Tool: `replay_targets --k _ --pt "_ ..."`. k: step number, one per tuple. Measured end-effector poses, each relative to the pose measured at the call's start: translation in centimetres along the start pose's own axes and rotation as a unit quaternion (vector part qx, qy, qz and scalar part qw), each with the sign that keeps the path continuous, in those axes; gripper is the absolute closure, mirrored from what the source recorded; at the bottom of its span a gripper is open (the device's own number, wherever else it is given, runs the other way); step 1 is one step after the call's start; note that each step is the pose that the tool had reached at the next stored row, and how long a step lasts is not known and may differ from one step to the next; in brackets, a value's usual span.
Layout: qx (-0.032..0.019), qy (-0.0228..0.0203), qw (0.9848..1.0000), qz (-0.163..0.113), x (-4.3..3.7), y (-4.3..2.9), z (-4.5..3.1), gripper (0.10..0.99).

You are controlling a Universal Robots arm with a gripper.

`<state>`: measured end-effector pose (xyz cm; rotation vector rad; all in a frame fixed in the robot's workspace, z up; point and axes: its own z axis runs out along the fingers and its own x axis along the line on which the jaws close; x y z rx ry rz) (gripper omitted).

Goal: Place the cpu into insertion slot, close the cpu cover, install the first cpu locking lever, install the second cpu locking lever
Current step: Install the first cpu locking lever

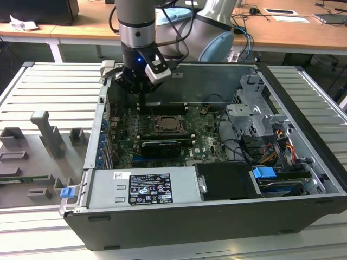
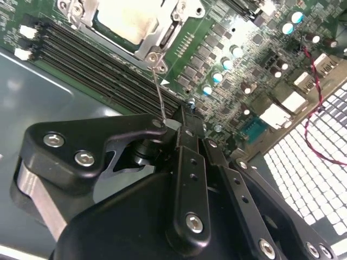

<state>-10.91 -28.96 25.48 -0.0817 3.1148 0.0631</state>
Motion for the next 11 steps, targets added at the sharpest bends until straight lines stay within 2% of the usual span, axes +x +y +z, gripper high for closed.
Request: replay_targets --k 11 --pt "0.0000 0.0000 1.0000 0.000 -1.59 -0.09 0.10 0.980"
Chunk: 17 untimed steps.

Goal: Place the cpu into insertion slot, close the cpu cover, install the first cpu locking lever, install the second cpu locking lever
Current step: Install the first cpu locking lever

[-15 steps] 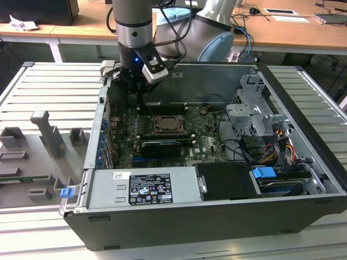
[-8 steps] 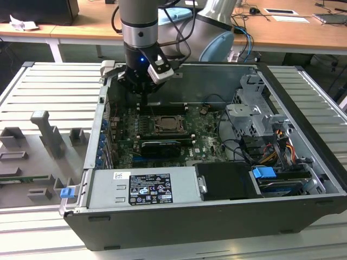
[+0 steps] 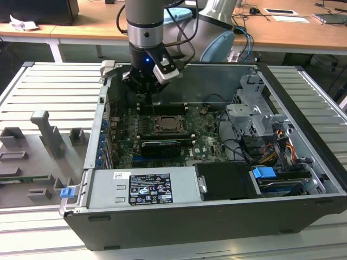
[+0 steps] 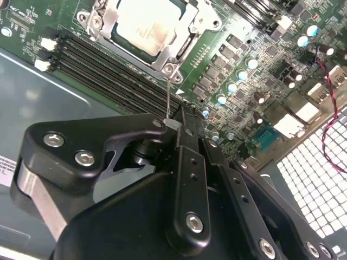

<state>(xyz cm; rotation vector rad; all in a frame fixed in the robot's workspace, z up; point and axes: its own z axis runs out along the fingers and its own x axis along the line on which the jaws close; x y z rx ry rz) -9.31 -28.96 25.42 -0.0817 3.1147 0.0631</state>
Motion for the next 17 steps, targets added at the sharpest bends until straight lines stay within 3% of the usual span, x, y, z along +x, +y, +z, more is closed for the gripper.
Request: replay_targets --k 17 --pt "0.0000 0.0002 1.0000 0.000 -1.03 -0.06 0.15 0.980"
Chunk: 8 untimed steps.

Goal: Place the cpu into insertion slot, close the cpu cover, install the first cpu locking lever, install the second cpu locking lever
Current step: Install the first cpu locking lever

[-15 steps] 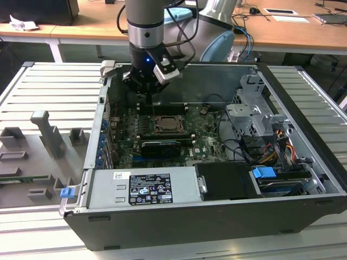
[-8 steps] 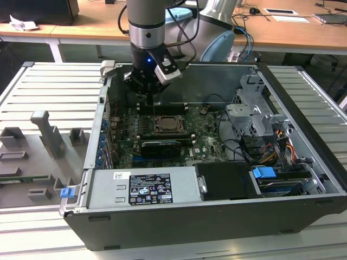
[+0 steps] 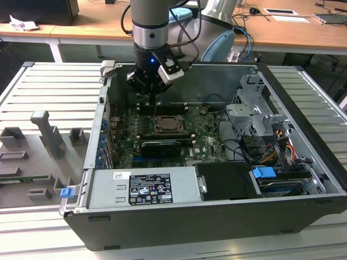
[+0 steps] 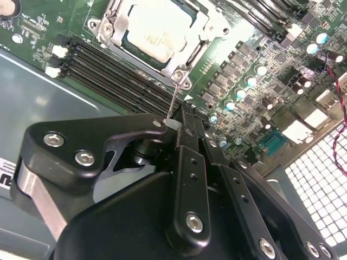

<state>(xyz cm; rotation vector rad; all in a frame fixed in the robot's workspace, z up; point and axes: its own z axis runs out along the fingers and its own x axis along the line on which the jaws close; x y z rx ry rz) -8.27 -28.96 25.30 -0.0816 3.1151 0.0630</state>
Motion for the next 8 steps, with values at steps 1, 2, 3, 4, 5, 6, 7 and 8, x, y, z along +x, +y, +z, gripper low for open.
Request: replay_targets --k 1,2,3,4,5,6,7,8 --pt "0.0000 0.0000 1.0000 0.000 -0.09 -0.01 0.00 0.980" --pt "0.0000 0.0000 1.0000 0.000 -0.14 -0.01 0.01 0.980" --pt "0.0000 0.0000 1.0000 0.000 -0.24 -0.01 0.01 0.980" --pt "-0.0001 -0.0001 1.0000 0.000 -0.30 -0.02 0.03 0.980" --pt "-0.0001 -0.0001 1.0000 0.000 -0.37 -0.02 0.04 0.980" --pt "0.0000 0.0000 1.0000 0.000 -0.61 -0.03 0.06 0.980" --pt "0.0000 0.0000 1.0000 0.000 -0.80 -0.04 0.08 0.980" --pt "0.0000 0.0000 1.0000 0.000 -0.98 -0.06 0.11 0.980"
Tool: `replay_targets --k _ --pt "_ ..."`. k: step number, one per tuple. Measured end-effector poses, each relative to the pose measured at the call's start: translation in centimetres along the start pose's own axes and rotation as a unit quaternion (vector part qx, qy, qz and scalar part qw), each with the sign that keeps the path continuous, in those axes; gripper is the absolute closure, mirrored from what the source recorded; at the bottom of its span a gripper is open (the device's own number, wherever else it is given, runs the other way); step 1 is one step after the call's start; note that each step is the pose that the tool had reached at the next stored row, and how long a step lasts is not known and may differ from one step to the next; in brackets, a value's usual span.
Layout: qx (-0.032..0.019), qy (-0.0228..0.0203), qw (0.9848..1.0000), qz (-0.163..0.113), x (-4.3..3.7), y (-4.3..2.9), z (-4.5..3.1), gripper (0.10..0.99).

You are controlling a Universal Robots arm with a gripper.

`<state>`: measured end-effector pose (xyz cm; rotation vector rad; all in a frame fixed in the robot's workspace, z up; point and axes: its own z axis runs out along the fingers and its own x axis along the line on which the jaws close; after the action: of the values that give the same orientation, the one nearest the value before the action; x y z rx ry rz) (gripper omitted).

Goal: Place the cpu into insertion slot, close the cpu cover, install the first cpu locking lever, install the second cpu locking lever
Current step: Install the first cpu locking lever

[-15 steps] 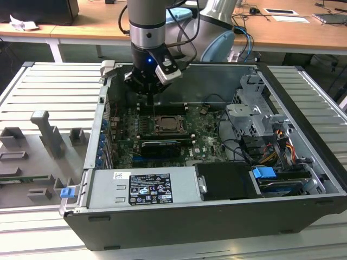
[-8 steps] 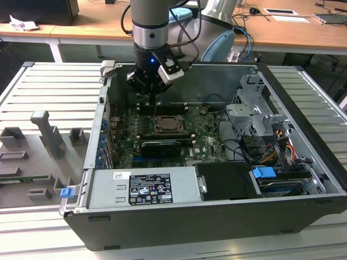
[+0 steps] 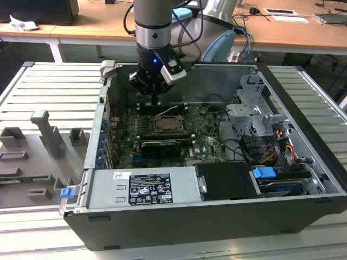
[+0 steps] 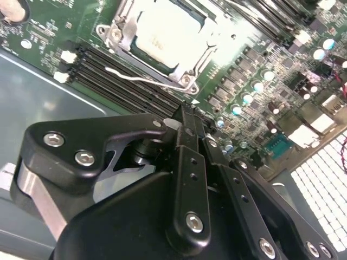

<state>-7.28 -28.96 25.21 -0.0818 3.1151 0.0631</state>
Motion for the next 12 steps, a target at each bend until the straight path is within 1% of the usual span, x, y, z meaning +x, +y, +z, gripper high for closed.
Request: replay_targets --k 3,10,11,12 --pt "-0.0001 -0.0001 1.0000 0.000 -0.60 -0.04 0.16 0.980" --pt "-0.0006 0.0000 1.0000 0.000 -1.43 -0.10 0.53 0.980" --pt "-0.0032 -0.0001 1.0000 0.000 -1.45 -0.10 0.56 0.980" --pt "-0.0135 -0.0008 0.9999 0.001 -1.48 -0.11 0.62 0.980"
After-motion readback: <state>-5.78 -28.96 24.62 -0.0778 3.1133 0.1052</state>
